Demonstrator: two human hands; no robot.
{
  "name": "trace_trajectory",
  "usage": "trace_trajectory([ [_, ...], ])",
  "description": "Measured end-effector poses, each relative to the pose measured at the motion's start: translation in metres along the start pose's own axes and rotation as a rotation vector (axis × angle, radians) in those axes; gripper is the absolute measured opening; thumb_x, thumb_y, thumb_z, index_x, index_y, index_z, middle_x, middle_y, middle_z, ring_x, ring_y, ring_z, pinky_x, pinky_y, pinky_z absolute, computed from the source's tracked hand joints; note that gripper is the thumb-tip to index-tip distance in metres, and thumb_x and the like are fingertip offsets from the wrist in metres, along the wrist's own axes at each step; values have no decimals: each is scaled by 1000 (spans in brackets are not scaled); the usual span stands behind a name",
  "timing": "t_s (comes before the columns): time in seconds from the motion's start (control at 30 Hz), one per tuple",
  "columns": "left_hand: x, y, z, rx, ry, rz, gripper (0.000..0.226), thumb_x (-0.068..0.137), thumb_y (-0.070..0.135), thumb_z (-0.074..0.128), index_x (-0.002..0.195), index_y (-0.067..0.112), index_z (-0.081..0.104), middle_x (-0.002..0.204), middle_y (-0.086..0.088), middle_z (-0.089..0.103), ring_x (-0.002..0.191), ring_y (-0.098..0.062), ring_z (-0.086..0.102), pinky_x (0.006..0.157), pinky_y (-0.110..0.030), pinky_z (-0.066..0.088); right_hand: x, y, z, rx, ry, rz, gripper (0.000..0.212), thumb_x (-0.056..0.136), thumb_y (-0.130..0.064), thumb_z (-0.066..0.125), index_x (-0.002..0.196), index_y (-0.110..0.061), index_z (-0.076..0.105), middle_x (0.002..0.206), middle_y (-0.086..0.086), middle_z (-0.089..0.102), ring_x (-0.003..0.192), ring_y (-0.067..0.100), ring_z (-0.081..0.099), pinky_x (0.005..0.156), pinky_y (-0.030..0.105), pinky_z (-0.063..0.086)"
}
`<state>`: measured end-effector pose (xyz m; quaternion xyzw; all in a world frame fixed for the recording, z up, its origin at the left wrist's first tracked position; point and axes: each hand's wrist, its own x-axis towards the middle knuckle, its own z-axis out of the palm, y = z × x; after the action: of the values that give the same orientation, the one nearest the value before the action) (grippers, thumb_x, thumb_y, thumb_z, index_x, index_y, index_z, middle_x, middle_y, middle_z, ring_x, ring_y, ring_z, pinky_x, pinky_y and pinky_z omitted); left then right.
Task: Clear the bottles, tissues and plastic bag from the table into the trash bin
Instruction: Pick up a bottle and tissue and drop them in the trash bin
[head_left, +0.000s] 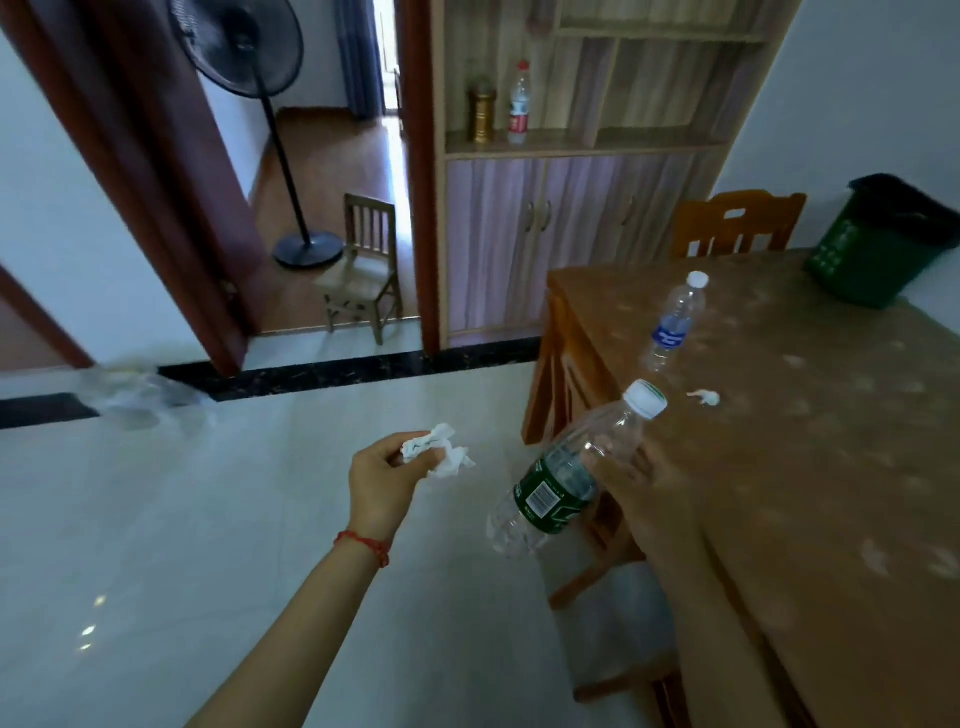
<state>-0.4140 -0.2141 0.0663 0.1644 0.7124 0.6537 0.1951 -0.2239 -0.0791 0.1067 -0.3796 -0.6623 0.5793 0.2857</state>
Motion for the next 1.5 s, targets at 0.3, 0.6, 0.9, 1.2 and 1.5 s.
trace_trajectory([
  [0.3,26,-18,-82,-27,183,-60,12,72,2,73,81,9,70,75,-5,68,65,-14,59,58,-14,51,33,4,100,-54,-197,43,54,64,-42,76,112,-24,60,101,-9,67,96,6,62,70,17,48],
  [0.6,104,-21,-91,-30,240,-71,16,72,0,72,87,4,71,80,-10,69,67,-13,59,57,-14,49,115,0,148,-70,-256,2,56,70,-32,74,120,-14,56,113,-1,65,104,13,61,86,31,51],
  [0.9,229,-6,-68,-8,259,-64,19,72,1,73,75,20,69,73,-4,68,66,-14,59,63,-24,53,245,-12,186,-32,-243,9,40,72,-28,74,108,-19,60,105,-3,66,97,12,61,74,25,48],
  [1.2,365,-4,-66,-1,243,-77,18,73,4,73,75,21,70,75,-5,69,69,-17,60,72,-35,53,366,-22,240,-5,-252,45,26,74,-24,73,95,-31,61,98,-10,66,94,6,61,75,24,48],
  [1.5,539,-3,-72,17,145,-94,16,71,4,74,77,20,72,73,1,72,69,-15,62,74,-38,53,502,-37,320,47,-209,70,28,76,-18,72,92,-35,57,95,-15,64,89,-1,59,66,15,44],
])
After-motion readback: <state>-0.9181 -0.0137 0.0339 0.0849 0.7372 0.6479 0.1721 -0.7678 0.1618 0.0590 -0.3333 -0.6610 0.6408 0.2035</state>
